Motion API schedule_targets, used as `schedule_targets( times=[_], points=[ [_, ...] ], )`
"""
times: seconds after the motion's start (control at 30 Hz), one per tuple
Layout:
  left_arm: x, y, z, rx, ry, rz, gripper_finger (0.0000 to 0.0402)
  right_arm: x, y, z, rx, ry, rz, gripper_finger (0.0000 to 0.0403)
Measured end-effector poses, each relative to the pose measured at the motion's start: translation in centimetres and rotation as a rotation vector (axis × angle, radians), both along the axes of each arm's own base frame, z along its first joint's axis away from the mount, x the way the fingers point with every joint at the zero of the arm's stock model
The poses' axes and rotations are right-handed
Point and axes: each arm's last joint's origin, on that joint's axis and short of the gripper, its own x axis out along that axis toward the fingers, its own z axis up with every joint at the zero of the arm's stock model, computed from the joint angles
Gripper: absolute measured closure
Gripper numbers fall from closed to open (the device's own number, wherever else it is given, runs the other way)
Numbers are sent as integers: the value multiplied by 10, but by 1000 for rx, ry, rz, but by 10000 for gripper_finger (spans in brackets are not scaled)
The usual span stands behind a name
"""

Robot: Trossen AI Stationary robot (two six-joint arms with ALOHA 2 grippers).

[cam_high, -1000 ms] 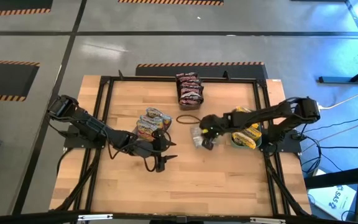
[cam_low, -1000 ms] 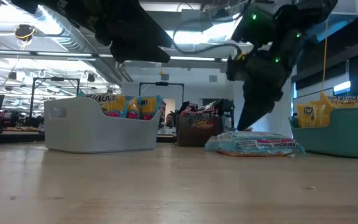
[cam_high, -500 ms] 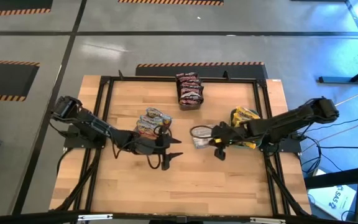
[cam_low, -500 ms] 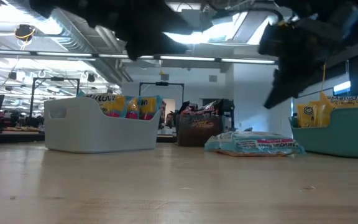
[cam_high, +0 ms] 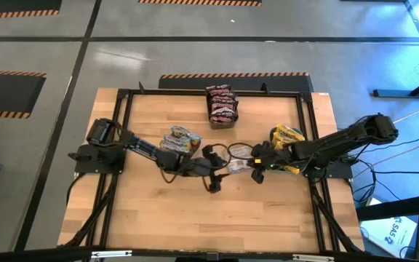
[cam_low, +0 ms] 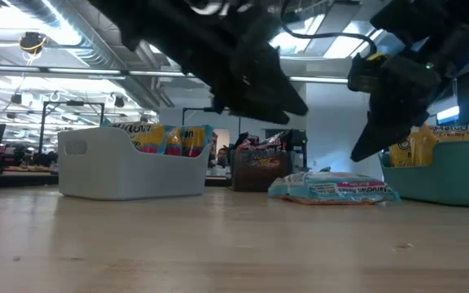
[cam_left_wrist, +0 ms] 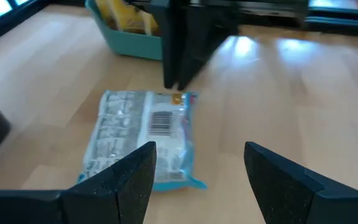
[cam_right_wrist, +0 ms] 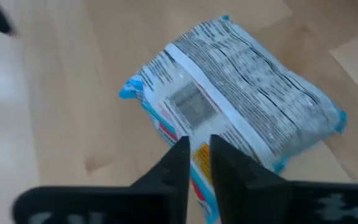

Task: Sort Maruchan noodles
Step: Put the blue noodle pack into the gray bin

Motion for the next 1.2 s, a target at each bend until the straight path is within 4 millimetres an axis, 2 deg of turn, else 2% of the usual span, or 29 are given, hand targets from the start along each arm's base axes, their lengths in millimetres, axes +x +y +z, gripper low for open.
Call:
schedule_targets(
  times=[0.13, 0.23, 0.37, 0.47, 0.57, 0.7, 0.83, 0.93, 1.03, 1.2],
  points=[
    [13, 17, -8, 7, 17, 43, 164, 6, 0, -4, -43, -18, 2, 307],
    [15, 24, -19, -10, 60, 34, 164, 11, 0, -8, -85, -26, -5, 259],
    [12, 22, -30, -43, 139, 1, 164, 15, 2, -17, -66, -5, 21, 204],
    [9, 18, -32, -23, 171, 15, 164, 21, 5, -23, -15, -15, 65, 180],
    [6, 12, -30, -6, 191, 11, 164, 28, 8, -26, 42, -46, 113, 169],
    [-2, 4, -16, -5, 207, -14, 164, 34, 14, -23, 121, -107, 235, 167],
    [-13, -3, 7, 32, 198, -2, 164, 42, 20, -5, 119, -172, 371, 166],
    [-15, -2, 15, 96, 180, -1, 164, 45, 24, 4, 82, -203, 426, 166],
    [-9, 6, 14, 145, 154, 1, 164, 48, 23, 7, 24, -224, 441, 166],
    [0, 23, -5, 128, 185, 25, 164, 47, 22, 5, 17, -198, 403, 166]
  ],
)
